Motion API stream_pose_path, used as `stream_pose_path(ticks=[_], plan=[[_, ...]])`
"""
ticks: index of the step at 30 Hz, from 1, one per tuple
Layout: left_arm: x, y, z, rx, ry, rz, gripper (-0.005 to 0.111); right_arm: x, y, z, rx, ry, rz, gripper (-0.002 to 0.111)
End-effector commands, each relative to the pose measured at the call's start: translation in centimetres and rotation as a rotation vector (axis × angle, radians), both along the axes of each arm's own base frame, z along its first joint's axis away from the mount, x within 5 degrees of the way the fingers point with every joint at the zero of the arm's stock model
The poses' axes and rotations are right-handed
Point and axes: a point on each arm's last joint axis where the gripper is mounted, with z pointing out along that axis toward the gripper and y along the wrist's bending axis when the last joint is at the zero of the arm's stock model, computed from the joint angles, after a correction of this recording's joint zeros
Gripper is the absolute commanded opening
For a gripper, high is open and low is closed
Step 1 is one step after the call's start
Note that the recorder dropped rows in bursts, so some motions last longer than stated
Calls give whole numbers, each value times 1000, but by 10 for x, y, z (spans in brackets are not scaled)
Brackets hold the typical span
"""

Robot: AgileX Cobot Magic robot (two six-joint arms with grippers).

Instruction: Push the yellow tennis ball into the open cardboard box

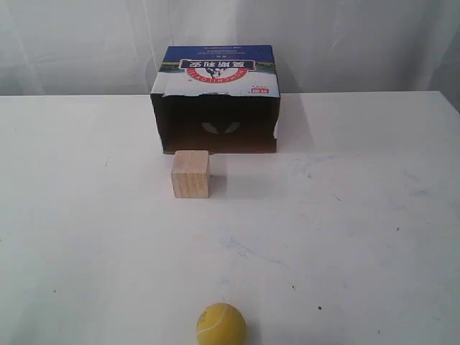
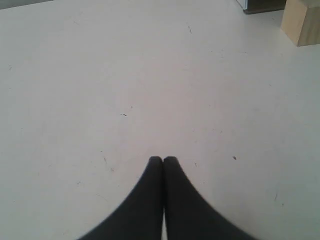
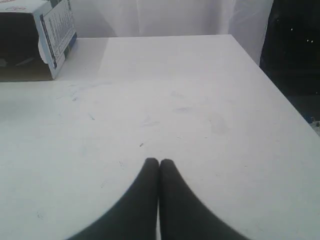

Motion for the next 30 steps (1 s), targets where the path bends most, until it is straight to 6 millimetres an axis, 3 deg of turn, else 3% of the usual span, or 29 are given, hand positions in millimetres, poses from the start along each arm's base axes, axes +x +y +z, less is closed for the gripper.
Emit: stream_pose_path(ticks=[1, 6, 9, 10, 14, 16, 24, 27, 29, 30], plan=[[0, 0, -1, -4, -5, -4, 0, 0, 0, -1, 5, -10, 0, 0], [0, 0, -1, -4, -5, -4, 0, 1, -5, 3, -364, -25, 42, 0], [0, 0, -1, -4, -5, -4, 0, 2, -3, 10, -353, -102, 44, 0], [0, 0, -1, -4, -5, -4, 0, 3, -1, 15, -268, -170, 38, 0], [0, 0, -1, -4, -5, -4, 0, 2, -1, 40, 374, -466, -27, 0], [0, 0, -1, -4, -5, -4, 0, -1, -5, 50, 611, -599, -50, 0], [0, 0, -1, -4, -5, -4, 0, -21, -18, 81, 690, -1041, -55, 0], [0, 0, -1, -4, -5, -4, 0, -22, -25, 79, 967, -1068, -70, 0], [0, 0, -1, -4, -5, -4, 0, -27, -20, 103, 943, -1087, 1, 0], [0, 0, -1, -4, -5, -4, 0, -30, -14, 128, 852, -1085, 55, 0]])
